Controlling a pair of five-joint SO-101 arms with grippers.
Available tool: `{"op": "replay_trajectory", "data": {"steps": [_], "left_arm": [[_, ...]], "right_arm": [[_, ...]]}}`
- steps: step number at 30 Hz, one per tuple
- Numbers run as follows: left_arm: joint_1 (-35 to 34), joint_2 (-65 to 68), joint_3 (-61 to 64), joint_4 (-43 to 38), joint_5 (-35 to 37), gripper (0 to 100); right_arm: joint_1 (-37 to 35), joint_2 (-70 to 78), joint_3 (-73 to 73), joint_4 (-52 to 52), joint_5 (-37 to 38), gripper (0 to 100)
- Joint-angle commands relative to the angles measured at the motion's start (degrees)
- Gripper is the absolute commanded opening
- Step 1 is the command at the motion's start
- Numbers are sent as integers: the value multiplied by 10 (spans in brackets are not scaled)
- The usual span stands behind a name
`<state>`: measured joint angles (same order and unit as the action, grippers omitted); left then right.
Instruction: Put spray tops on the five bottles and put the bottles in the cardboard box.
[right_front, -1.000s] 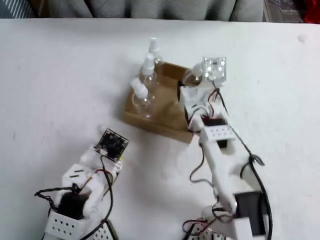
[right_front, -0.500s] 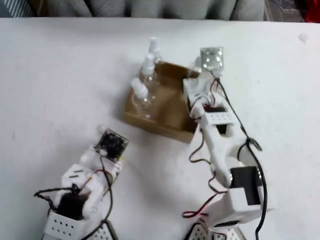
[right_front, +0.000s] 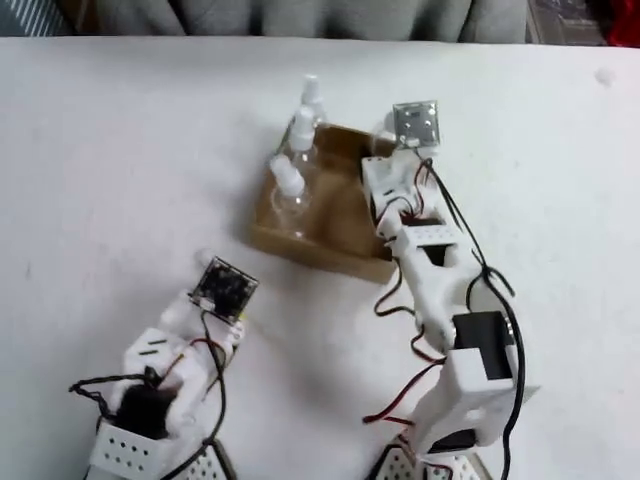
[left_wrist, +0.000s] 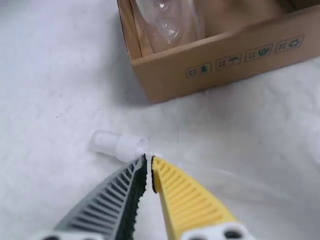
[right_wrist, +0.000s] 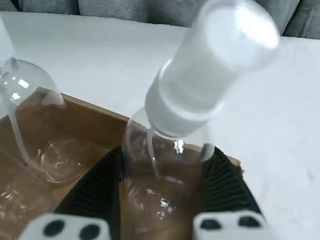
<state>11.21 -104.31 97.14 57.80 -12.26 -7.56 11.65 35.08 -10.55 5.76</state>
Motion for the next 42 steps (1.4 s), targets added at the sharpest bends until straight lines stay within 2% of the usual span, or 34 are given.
{"op": "replay_trajectory", "data": {"steps": [1, 26, 42], "left_arm": [[-5, -3, -2, -2, -4, 20], [-5, -3, -2, -2, -4, 20], [-5, -3, -2, -2, -4, 20]], "right_arm": [[-10, 3, -18, -3, 55, 16], [-21, 1, 2, -1, 55, 18], [-26, -45, 63, -5, 55, 19]]}}
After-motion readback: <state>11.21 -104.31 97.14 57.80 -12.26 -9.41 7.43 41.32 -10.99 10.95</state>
